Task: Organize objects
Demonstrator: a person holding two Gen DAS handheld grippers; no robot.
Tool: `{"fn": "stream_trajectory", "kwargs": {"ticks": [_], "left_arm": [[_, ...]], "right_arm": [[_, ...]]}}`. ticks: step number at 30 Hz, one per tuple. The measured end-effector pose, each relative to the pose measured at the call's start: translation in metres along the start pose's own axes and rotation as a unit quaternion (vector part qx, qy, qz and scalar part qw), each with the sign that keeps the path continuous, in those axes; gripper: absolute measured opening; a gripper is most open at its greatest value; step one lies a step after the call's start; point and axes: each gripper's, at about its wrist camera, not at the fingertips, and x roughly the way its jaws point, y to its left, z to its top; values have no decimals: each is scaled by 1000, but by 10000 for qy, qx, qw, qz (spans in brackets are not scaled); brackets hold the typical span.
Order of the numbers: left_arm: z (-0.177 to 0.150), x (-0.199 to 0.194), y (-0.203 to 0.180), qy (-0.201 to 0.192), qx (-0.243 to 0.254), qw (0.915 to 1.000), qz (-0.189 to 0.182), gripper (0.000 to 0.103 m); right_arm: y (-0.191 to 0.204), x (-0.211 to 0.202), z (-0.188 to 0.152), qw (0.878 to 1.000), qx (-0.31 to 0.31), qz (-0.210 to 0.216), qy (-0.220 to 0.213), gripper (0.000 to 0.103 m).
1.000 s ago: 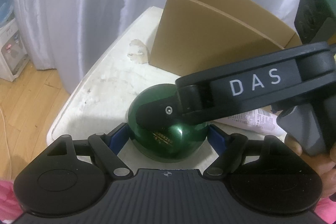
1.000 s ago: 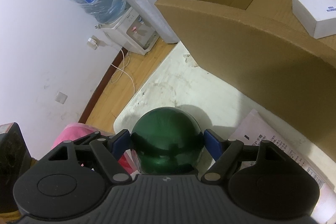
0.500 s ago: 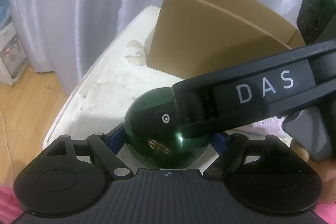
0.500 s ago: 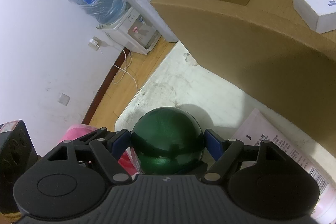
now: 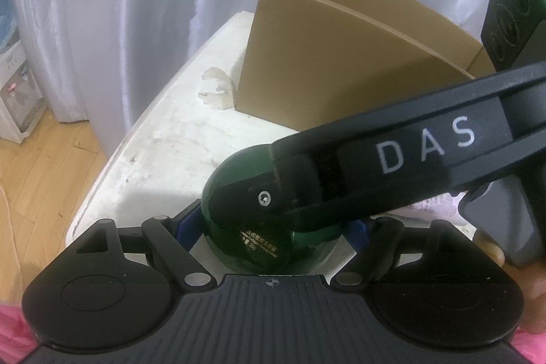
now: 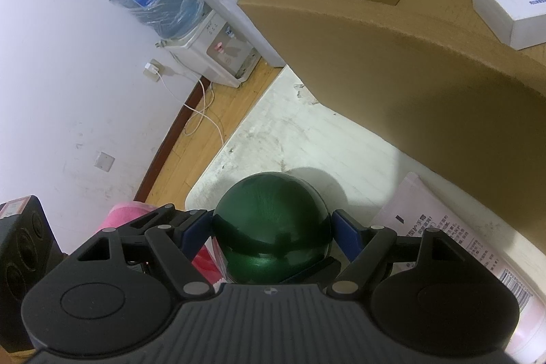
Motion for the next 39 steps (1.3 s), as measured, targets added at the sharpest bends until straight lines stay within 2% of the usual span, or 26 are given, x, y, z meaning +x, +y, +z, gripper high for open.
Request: {"fn": "stream_trajectory", "kwargs": {"ticks": [39], "left_arm": [[10,13,11,-64,-6,9999,132,82]], "right_arm": [[-3,-12,-2,9999,35,111,-80,81]]}}
